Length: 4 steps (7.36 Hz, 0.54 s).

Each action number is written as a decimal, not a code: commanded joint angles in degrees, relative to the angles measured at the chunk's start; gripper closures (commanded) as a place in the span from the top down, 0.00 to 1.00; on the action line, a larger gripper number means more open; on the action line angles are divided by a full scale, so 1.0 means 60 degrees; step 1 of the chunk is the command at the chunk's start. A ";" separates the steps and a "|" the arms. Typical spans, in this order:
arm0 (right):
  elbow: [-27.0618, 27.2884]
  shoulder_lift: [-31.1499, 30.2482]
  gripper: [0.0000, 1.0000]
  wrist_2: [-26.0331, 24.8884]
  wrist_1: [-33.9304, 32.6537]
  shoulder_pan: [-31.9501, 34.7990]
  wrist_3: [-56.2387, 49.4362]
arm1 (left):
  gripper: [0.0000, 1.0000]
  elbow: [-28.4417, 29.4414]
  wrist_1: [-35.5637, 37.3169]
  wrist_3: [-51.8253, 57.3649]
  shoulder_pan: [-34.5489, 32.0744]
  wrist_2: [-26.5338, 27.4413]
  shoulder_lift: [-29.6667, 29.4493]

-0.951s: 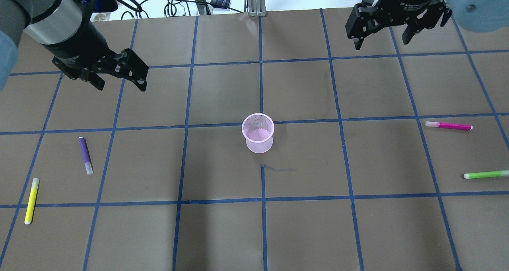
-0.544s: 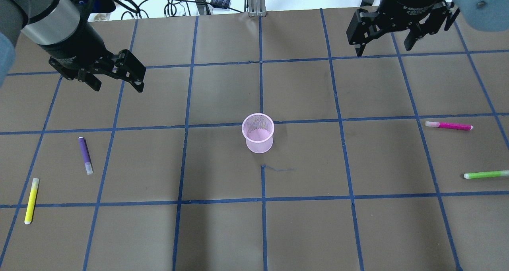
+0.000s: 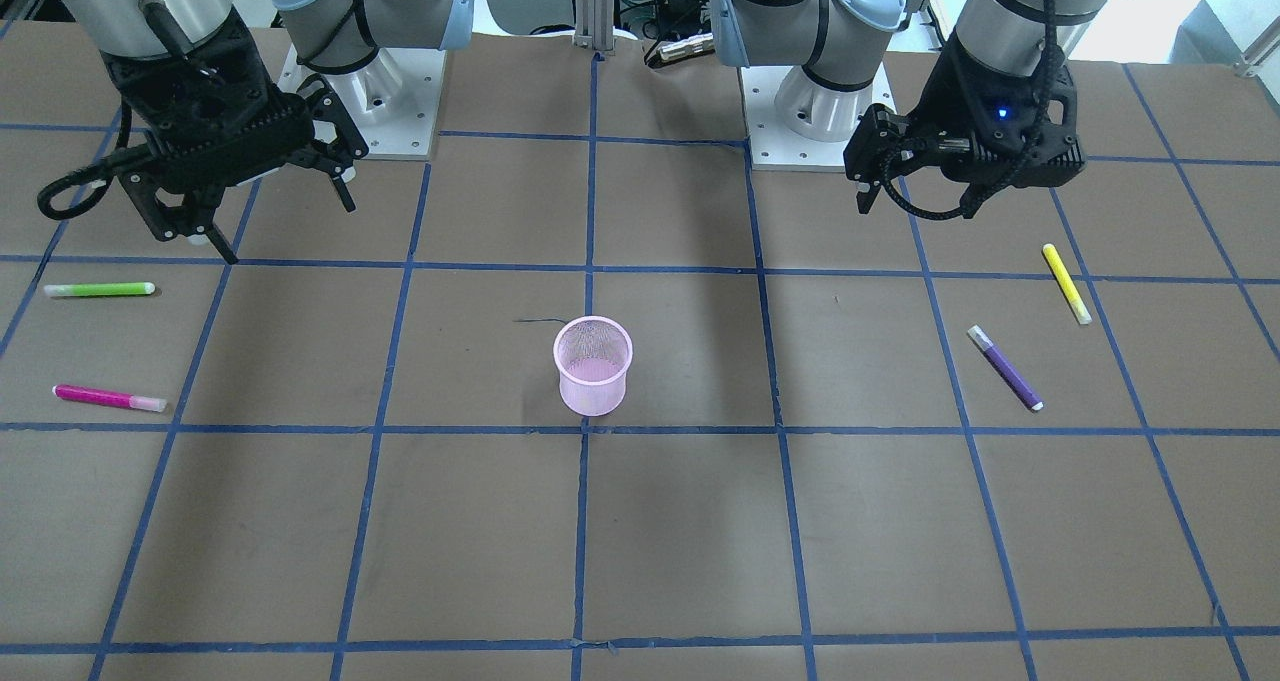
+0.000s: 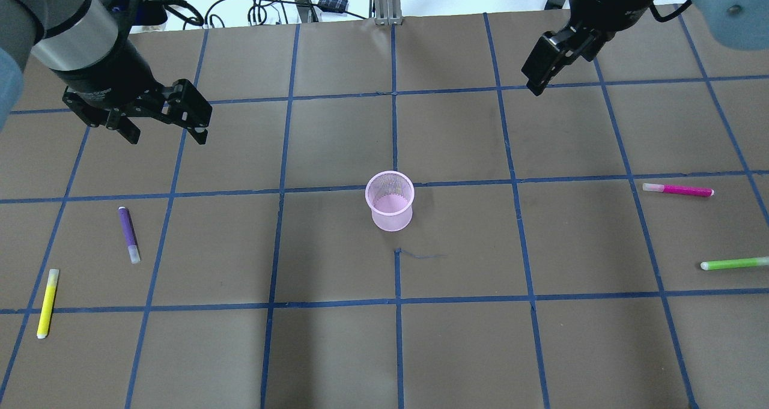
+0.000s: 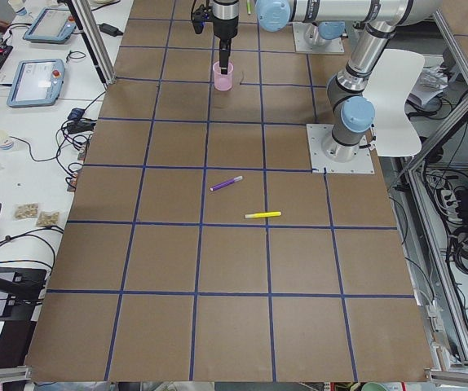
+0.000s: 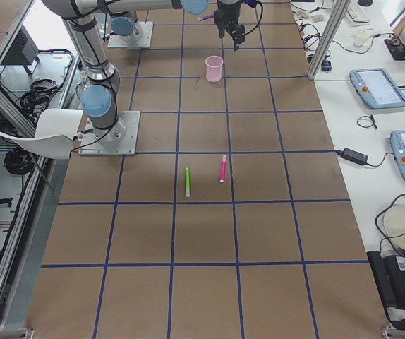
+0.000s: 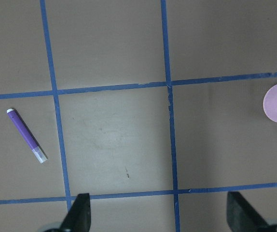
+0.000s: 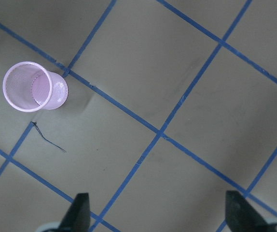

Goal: Insert purple and pink pens into pink cup

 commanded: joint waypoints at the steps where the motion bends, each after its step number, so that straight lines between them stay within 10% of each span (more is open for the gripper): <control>1: 0.0042 0.0032 1.00 0.0017 -0.0073 -0.0665 -0.3356 | 1.00 0.0007 0.0084 -0.0048 0.0133 -0.0010 -0.0030; 4: 0.0538 0.0383 1.00 0.0031 -0.0029 -0.3224 -0.7942 | 1.00 -0.0212 0.0157 -0.0239 0.1854 -0.0082 -0.0293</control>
